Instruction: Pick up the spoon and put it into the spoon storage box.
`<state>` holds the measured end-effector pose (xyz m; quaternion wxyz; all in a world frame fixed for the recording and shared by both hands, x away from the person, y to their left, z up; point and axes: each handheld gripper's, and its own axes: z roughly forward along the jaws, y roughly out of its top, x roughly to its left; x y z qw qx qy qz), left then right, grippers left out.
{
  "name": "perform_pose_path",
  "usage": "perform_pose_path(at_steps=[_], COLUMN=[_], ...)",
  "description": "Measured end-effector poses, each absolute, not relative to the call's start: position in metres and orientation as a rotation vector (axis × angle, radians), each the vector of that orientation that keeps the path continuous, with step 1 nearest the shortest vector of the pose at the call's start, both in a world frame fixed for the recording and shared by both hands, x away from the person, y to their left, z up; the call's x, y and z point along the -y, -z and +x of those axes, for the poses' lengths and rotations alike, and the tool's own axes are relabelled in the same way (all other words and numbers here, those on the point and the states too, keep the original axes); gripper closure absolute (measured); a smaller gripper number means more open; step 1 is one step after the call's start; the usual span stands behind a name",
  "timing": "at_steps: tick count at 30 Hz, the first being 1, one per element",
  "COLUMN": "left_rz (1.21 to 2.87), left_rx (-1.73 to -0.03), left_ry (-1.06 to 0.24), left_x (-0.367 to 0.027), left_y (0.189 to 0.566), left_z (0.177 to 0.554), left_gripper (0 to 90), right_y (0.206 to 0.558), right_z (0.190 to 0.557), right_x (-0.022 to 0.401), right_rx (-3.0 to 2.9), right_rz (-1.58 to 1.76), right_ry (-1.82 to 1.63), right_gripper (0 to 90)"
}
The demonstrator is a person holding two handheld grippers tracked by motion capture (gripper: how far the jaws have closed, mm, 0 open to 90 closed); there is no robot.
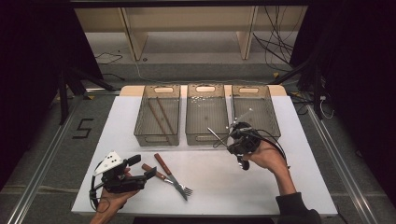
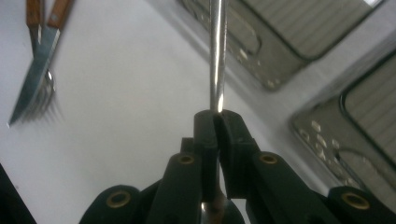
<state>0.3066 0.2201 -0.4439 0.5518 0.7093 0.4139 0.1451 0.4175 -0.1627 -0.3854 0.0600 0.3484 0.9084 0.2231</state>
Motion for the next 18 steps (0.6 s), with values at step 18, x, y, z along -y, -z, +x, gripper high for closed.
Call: perform_pose_path(at_steps=[18], left_rz=[1.672], left_rx=[-0.983], left_ry=[-0.34], left_x=[-0.22], left_y=[0.444], left_z=[0.307], left_gripper=[14.9], right_y=[0.356], right_z=[0.453], right_x=[0.137], right_rx=[-2.629], right_rz=[1.064], right_ry=[-0.893], right_gripper=[86.2])
